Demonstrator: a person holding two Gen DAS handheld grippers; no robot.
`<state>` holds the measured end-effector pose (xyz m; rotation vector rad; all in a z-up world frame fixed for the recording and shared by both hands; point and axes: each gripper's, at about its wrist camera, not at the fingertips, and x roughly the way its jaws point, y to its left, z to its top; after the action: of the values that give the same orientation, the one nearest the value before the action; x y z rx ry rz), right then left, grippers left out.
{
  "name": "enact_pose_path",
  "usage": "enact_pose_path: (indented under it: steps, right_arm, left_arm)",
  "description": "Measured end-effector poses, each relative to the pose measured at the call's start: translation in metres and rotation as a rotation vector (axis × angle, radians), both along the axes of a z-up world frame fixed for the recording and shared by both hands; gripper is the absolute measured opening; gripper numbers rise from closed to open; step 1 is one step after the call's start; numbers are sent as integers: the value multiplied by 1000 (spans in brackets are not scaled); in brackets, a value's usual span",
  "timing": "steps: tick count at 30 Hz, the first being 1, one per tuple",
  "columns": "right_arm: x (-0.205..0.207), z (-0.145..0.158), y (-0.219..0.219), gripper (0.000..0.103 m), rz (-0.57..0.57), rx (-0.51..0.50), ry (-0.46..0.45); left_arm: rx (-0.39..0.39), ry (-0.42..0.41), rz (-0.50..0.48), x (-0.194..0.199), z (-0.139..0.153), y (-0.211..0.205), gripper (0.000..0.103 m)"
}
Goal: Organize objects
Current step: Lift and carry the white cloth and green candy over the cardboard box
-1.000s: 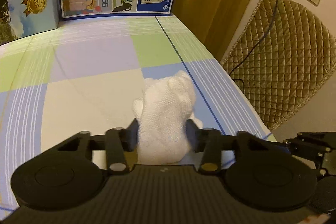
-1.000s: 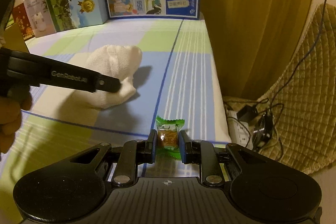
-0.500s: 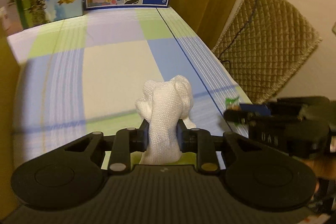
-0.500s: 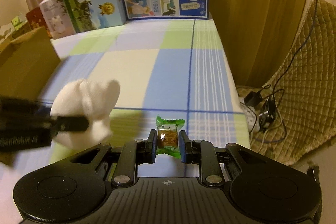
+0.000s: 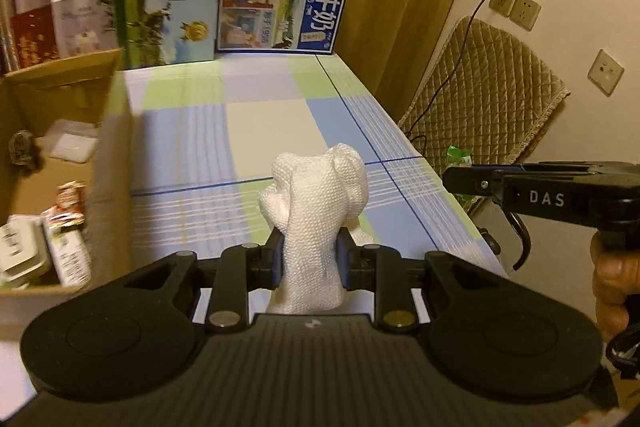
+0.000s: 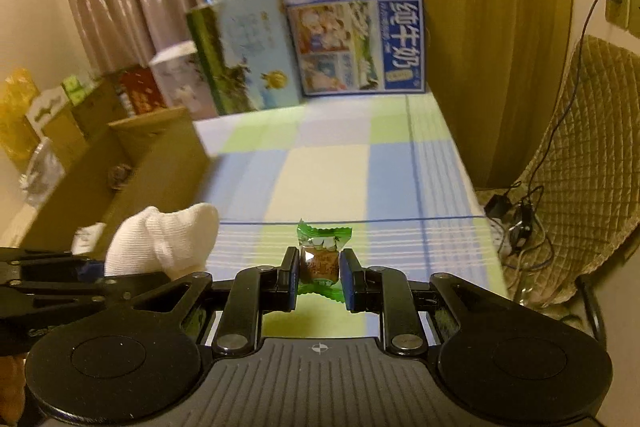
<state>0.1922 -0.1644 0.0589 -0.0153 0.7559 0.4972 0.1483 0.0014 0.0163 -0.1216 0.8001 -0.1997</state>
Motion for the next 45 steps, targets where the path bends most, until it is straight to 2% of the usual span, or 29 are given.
enact_pose_path:
  steps: [8, 18, 45]
  right_arm:
    - [-59, 7, 29, 18, 30, 58, 8]
    - [-91, 9, 63, 18, 104, 38, -8]
    - [-103, 12, 97, 18, 177, 23, -19]
  left_arm:
    - [19, -16, 33, -60, 20, 35, 21]
    - [33, -13, 70, -98, 24, 61, 21]
    - [52, -27, 114, -122, 35, 92, 21]
